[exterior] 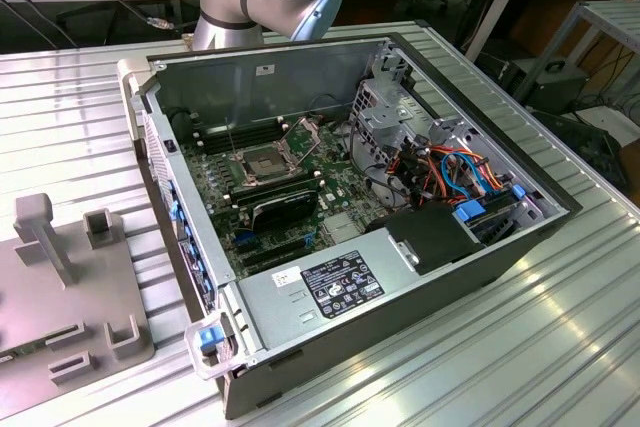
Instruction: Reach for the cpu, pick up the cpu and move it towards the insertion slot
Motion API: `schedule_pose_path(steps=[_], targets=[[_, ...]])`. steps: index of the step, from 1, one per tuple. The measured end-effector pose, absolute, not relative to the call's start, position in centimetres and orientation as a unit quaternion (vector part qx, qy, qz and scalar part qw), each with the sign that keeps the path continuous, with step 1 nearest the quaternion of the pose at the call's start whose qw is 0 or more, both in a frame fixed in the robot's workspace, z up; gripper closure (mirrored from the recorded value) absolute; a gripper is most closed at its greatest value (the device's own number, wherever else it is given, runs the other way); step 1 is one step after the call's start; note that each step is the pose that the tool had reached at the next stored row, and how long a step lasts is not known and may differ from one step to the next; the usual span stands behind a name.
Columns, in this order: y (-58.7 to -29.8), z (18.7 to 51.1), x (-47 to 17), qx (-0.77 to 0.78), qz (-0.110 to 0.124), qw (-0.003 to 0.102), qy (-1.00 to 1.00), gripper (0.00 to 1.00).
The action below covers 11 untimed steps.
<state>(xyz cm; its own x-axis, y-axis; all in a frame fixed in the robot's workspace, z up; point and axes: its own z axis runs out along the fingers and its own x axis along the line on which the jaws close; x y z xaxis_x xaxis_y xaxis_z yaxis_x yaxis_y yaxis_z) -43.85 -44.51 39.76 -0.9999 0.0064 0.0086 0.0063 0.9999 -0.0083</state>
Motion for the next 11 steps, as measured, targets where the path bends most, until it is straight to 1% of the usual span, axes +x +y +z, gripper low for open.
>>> schedule_pose_path(steps=[11], targets=[[-44.51,39.76,-43.5,-0.003,0.004,0.004,-1.0,0.45]])
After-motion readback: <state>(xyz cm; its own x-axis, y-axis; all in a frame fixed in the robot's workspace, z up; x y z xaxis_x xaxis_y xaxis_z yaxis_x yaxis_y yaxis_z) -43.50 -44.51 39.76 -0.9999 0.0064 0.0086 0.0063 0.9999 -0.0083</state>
